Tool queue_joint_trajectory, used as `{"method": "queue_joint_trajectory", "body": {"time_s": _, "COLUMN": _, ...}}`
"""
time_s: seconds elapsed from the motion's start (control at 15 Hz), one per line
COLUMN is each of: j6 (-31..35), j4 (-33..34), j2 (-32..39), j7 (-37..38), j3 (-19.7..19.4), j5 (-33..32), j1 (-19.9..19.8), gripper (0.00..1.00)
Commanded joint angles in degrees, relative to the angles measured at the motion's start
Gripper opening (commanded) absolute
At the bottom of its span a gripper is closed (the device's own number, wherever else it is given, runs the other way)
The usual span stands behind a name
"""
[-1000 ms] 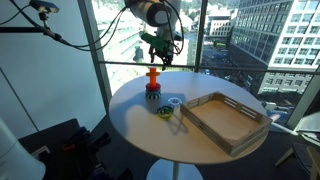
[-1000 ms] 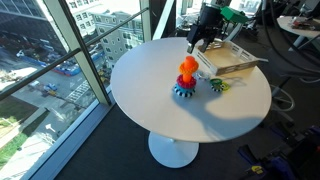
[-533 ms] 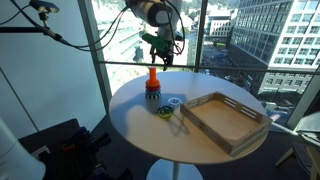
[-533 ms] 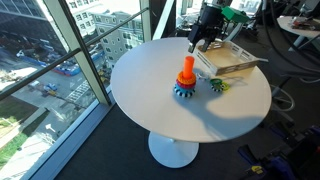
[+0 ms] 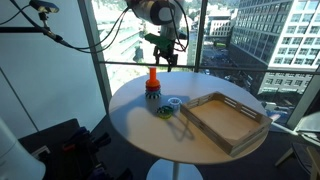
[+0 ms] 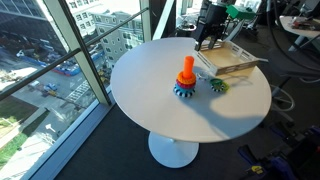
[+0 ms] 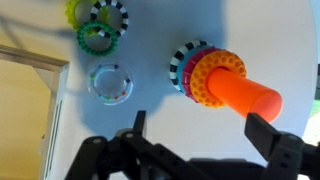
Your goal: Pick up the orange ring and put it on the ring holder
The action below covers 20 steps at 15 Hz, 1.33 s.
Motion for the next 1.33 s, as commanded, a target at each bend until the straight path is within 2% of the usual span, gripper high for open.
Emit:
{"method": "queue_joint_trajectory", "body": {"time_s": 0.0, "j6": -4.36, "j4": -1.68, "j2": -3.51, "j7": 3.56, "j3": -1.45, "j5": -6.06, "j1": 0.99, "gripper": 1.00}}
{"method": "queue_joint_trajectory", "body": {"time_s": 0.27, "j6": -12.12, "j4": -3.44, "j2": -7.24, "j7": 2.40, "j3": -1.04, "j5": -9.31, "j1": 1.00, "gripper": 1.00}}
{"method": "queue_joint_trajectory", "body": {"time_s": 0.8, "j6": -23.39, "j4": -9.56, "j2": -17.67, "j7": 7.08, "j3": -1.08, "j5": -11.97, "j1": 1.76, "gripper": 1.00}}
{"method": "queue_joint_trajectory", "body": {"time_s": 1.27, "j6": -26.58, "j4": -13.94, "j2": -26.81, "j7": 9.96, "j3": -0.88, "j5": -12.92, "j1": 1.62, "gripper": 1.00}}
